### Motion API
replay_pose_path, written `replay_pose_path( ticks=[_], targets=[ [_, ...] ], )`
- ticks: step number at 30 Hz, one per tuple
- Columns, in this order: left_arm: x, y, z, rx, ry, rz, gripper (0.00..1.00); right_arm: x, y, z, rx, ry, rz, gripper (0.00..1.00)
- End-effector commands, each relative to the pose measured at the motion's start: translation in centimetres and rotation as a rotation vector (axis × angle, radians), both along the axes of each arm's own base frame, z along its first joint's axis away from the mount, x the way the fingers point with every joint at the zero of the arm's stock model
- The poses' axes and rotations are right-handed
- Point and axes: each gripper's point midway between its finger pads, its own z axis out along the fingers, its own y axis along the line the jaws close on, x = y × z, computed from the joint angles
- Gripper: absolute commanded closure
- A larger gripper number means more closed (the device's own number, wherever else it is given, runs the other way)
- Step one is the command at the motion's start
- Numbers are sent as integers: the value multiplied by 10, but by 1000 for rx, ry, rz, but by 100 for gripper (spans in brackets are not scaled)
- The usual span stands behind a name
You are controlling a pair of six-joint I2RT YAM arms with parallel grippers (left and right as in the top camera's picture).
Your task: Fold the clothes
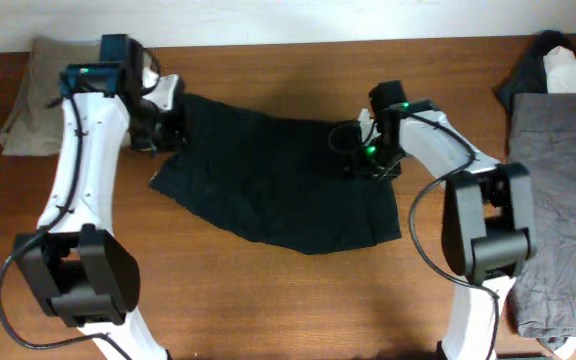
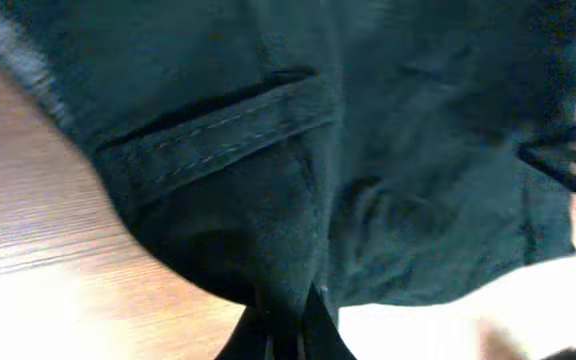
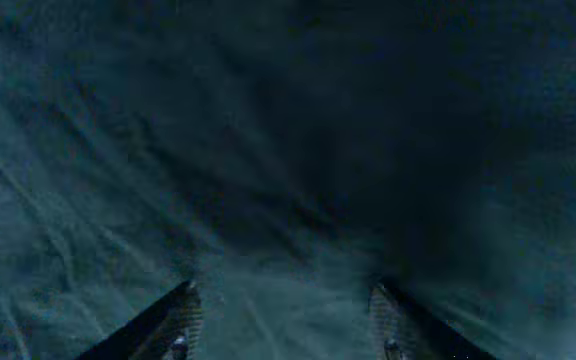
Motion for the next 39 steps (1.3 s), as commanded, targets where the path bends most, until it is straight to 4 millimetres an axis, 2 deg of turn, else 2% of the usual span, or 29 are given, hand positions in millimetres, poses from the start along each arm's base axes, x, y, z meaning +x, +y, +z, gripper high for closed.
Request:
replay_pose_path(
  ticks=[1,3,7,10,12,16,18,20,22,23,24,25,29,32,36,39],
  targets=[
    [-9,-51,27,-73,-58,-114,100,-2,21,-9,10,3,44,57],
    [-13,-78,31,-117,-70,-172,100,-2,20,-12,-35,-8,53,70],
    [-25,-131,37,-156,-100,-297,100,-2,19,-14,-57,-11,48,83],
    [-30,-159,41,-181,-134,-361,100,0,19,-14,-56,-20,43,88],
    [-32,-170,42,-193,-129,-350,100,0,19,-14,-55,-20,43,92],
    [-32,-175,43,-199,-134,-348,100,5,14,-6,-55,-32,29,96],
    [-32,-173,47,-193,-144,-343,100,11,1,26,-63,-61,-2,96],
    [-26,-151,53,-78,-182,-254,100,19,-32,69,-110,-140,-68,96],
    [-26,-140,62,-25,-213,-227,100,19,-63,89,-139,-167,-124,96],
    [-27,-140,64,-26,-218,-227,100,19,-69,90,-141,-165,-126,96],
    [-26,-140,65,-28,-224,-226,100,17,-81,84,-150,-150,-120,96],
    [-26,-140,66,-34,-222,-221,100,12,-86,70,-155,-113,-129,96],
    [-29,-148,69,-77,-217,-235,100,2,-87,37,-164,-63,-125,96],
    [-33,-166,78,-188,-219,-276,100,-10,-82,10,-134,-44,-121,96],
    [-33,-175,81,-194,-241,-296,100,-24,-80,-9,-120,-17,-120,96],
    [-32,-192,82,-199,-275,-330,100,-24,-73,-10,-82,-22,-118,96]
  ],
)
